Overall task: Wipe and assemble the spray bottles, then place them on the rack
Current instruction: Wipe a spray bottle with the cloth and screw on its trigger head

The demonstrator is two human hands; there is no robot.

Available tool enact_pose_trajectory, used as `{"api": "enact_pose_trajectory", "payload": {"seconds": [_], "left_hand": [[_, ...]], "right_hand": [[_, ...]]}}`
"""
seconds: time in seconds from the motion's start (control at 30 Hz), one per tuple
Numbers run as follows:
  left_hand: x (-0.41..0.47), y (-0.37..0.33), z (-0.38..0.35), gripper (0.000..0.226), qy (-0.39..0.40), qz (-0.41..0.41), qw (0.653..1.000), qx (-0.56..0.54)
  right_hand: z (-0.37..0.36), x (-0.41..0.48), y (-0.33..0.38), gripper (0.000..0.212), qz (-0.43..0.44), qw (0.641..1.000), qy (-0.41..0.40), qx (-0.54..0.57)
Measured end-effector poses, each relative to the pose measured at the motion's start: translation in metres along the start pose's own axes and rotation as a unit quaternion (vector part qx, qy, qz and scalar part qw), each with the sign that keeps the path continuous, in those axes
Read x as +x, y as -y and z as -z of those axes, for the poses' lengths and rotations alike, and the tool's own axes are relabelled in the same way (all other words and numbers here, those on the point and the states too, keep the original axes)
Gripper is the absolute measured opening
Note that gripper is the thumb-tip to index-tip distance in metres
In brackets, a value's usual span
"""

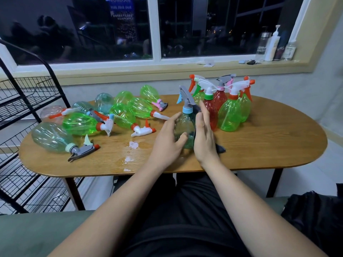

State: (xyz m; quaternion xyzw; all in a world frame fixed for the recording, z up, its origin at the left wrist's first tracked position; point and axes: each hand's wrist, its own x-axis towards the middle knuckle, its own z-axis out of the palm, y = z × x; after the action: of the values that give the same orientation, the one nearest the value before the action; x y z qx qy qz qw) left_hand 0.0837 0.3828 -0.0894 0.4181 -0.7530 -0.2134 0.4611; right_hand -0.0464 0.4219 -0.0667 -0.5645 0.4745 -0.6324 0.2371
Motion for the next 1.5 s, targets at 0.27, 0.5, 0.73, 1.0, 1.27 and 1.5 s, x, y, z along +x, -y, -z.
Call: {"api": "enact_pose_trajectory", "payload": {"seconds": [0.27, 0.5, 0.73, 1.0, 1.27, 1.5], "left_hand": [[-0.001, 0.001, 0.000, 0.084, 0.003, -0.016, 1.000, 0.022], [-0.005, -0.003, 0.005, 0.089, -0.014, 0.000, 1.000, 0.018], [-0.002, -0.001, 0.004, 0.082, -0.014, -0.009, 1.000, 0.002], [-0.003, -0.004, 0.005, 0.067, -0.019, 0.003, 1.000, -0.011], [0.000, -0.002, 0.004, 0.074, -0.009, 0.006, 1.000, -0.013], [-0.001, -0.003, 0.004, 0.071, -0.020, -0.008, 1.000, 0.008]], "right_hand": [[0.001, 0.000, -0.001, 0.067, 0.003, 0.999, 0.043, -0.026], [0.001, 0.009, -0.005, 0.115, -0.120, 0.991, 0.050, -0.014], [-0.001, -0.003, -0.003, 0.068, 0.041, 0.999, 0.028, -0.020], [0.001, 0.004, -0.004, 0.063, -0.043, 0.995, 0.064, -0.067], [0.000, 0.005, -0.006, 0.070, -0.073, 0.993, 0.065, -0.060], [-0.002, -0.006, 0.000, 0.073, 0.041, 0.995, 0.053, -0.077]]}}
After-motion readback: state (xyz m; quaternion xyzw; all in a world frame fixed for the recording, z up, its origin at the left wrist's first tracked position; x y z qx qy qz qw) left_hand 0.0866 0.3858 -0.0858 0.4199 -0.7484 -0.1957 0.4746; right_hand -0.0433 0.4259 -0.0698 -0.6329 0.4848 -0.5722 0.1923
